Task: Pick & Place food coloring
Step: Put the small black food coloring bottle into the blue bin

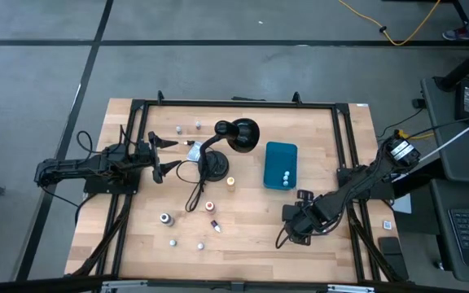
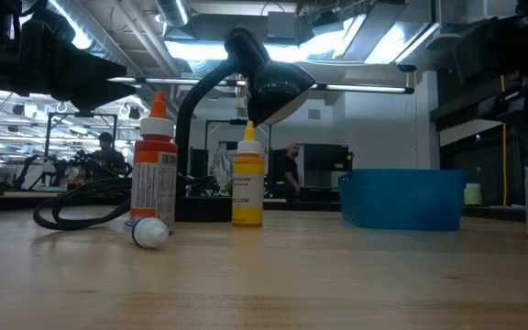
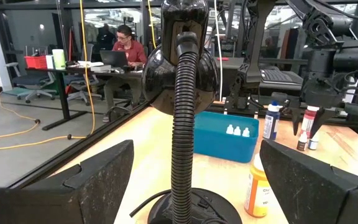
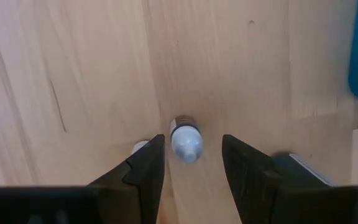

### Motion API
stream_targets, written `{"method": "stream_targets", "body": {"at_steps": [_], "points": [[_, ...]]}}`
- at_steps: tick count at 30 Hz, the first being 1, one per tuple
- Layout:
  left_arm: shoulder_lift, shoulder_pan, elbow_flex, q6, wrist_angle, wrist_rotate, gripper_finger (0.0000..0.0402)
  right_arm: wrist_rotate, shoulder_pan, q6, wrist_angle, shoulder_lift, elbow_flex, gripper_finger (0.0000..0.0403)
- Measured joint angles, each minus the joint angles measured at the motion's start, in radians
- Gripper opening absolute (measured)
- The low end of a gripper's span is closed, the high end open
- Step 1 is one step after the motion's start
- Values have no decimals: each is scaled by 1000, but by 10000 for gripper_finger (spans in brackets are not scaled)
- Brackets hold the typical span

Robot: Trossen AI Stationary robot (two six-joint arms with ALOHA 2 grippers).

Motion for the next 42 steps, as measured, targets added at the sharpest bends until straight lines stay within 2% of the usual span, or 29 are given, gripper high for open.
{"method": "stream_targets", "body": {"at_steps": [11, 15, 30, 34, 42], "points": [[0, 0, 0, 0, 0, 0, 345, 1, 0, -1, 10, 9, 1, 161], [0, 0, 0, 0, 0, 0, 345, -40, 0, 5, 23, 33, -5, 161], [0, 0, 0, 0, 0, 0, 345, -20, 0, 7, 34, 34, -3, 160], [0, 0, 0, 0, 0, 0, 345, -18, 0, 7, 34, 34, -3, 142], [0, 0, 0, 0, 0, 0, 345, -17, 0, 7, 39, 32, -2, 74]]}}
